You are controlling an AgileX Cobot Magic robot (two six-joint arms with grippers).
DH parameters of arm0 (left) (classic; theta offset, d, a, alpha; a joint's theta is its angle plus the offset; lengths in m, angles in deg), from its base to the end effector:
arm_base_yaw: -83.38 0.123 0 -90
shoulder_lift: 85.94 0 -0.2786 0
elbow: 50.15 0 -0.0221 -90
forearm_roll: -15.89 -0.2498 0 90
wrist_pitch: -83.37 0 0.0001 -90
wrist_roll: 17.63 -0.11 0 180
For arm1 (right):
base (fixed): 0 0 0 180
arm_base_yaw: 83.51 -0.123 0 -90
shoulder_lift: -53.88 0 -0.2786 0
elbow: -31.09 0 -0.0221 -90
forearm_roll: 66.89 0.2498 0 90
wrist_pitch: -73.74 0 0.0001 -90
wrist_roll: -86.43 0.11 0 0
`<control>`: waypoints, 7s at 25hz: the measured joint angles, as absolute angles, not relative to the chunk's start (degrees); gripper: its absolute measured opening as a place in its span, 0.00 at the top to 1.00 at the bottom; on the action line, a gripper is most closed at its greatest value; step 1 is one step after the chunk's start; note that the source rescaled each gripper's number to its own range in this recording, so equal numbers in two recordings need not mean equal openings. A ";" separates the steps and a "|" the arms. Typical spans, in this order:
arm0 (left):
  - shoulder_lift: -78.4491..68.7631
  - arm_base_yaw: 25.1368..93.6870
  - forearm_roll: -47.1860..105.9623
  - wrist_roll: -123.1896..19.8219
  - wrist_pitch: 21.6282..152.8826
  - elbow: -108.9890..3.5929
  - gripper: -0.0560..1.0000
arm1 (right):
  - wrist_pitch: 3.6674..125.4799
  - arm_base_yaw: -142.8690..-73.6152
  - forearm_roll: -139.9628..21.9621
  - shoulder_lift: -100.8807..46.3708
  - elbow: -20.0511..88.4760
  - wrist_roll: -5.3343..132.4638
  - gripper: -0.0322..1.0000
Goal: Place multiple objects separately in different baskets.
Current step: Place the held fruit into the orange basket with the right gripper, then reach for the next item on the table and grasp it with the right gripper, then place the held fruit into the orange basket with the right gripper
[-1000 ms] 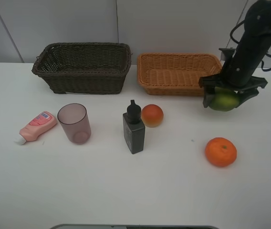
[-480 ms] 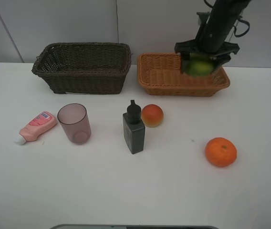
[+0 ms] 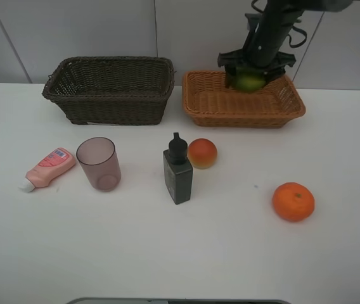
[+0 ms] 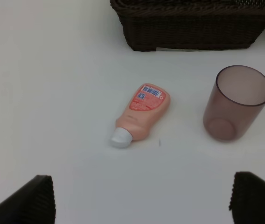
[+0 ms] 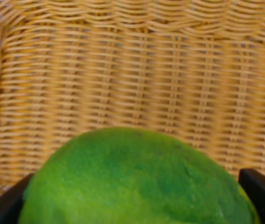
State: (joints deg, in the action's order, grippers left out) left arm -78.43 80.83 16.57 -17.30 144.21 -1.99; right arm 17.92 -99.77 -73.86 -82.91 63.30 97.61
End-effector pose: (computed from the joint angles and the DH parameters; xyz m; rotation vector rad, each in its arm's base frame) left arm 0.0159 -0.0019 0.2694 0.0400 2.0333 -0.0458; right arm 0.4710 0.1258 0.1692 -0.1942 2.7763 -0.0382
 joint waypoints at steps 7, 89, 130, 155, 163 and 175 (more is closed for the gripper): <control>-78.43 80.83 16.57 -17.30 144.21 -1.99 0.03 | 22.52 -99.11 -76.06 -87.34 63.30 97.72 0.19; -78.43 80.83 16.57 -17.30 144.21 -1.99 0.03 | 39.18 -103.96 -76.33 -50.83 -6.16 114.33 0.00; -78.43 80.83 16.57 -17.30 144.21 -1.99 0.03 | 37.50 -104.13 -75.11 -54.69 -5.99 114.33 0.34; -78.43 80.83 16.57 -17.30 144.21 -1.99 0.03 | 12.73 -107.48 -74.22 -55.60 25.83 99.74 0.34; -78.43 80.83 16.57 -17.30 144.21 -1.99 0.03 | 11.01 -110.49 -73.25 -59.52 35.19 98.21 0.34; -78.43 80.83 16.57 -17.30 144.21 -1.99 0.03 | 11.77 -109.69 -72.55 -63.97 41.37 96.69 0.34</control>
State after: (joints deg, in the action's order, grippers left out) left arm -78.43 80.83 16.57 -17.30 144.21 -1.99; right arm 11.77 -109.69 -72.55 -63.97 41.37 96.69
